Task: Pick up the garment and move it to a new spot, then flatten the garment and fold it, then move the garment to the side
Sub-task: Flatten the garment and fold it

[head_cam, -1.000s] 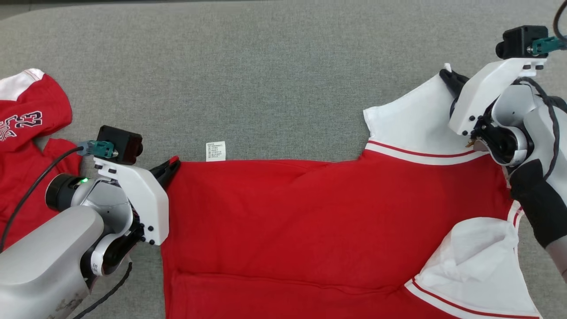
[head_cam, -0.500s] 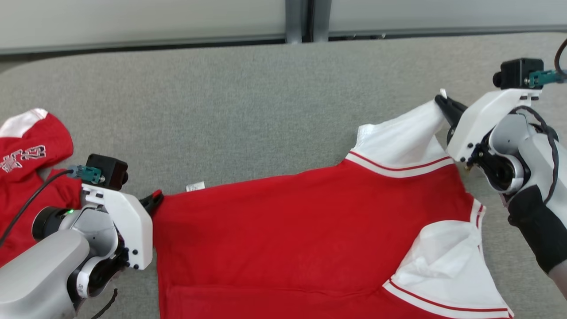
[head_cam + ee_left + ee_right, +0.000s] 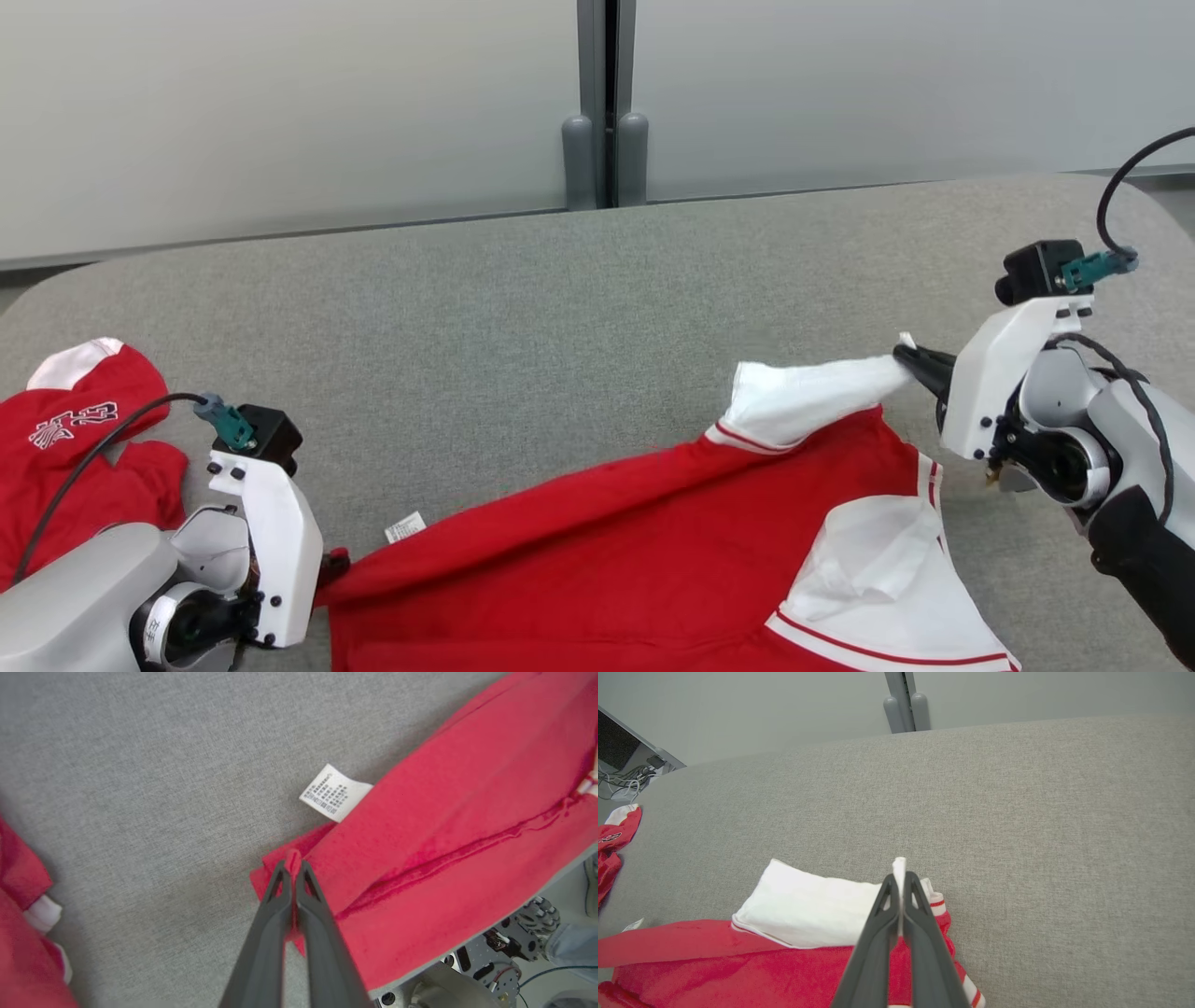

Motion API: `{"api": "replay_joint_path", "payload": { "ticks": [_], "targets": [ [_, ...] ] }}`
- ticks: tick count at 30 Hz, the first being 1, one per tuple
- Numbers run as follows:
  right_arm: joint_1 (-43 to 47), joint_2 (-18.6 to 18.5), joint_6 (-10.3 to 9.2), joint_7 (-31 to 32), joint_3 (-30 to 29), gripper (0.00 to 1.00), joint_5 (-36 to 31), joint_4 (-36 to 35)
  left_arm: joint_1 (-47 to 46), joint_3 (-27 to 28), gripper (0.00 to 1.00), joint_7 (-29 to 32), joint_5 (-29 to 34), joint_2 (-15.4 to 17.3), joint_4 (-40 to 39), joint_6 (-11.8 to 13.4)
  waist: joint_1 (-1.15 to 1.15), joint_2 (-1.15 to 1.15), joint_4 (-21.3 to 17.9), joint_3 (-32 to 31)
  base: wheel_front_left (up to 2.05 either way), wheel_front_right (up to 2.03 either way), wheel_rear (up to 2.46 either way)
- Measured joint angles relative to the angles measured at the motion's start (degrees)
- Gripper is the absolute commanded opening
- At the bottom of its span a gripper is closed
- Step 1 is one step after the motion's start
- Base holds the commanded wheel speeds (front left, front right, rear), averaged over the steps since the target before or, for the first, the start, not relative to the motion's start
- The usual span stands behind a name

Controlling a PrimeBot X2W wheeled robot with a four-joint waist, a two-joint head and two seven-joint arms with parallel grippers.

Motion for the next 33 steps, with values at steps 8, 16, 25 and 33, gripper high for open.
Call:
{"api": "replay_joint_path", "payload": {
  "ticks": [8,16,25,33],
  "targets": [
    [3.95,-4.92,0.01,5.76,2.75,0.00,3.35,-5.58,-0.18,-2.18,0.00,6.70,-2.07,-1.18,2.97,-2.70,0.00,0.00,-1.30,-2.63,0.00,0.00,0.00],
    [7.81,-8.59,0.00,11.11,3.87,0.00,5.67,-12.14,-0.29,-2.86,0.00,7.20,-2.03,-2.83,6.28,-4.10,0.00,0.00,-2.36,-2.80,0.00,0.00,0.00],
    [10.85,-10.01,0.00,15.10,2.41,0.00,7.00,-16.29,-0.15,-2.79,0.00,7.68,-2.65,-3.11,7.64,-4.66,0.00,0.00,-2.98,-2.73,0.00,0.00,0.00],
    [16.19,-12.22,0.00,18.07,-1.35,0.00,8.16,-20.17,-0.12,-2.79,0.00,8.21,-3.10,-3.39,8.00,-5.13,0.00,0.00,-2.19,-2.62,0.00,0.00,0.00]
  ]
}}
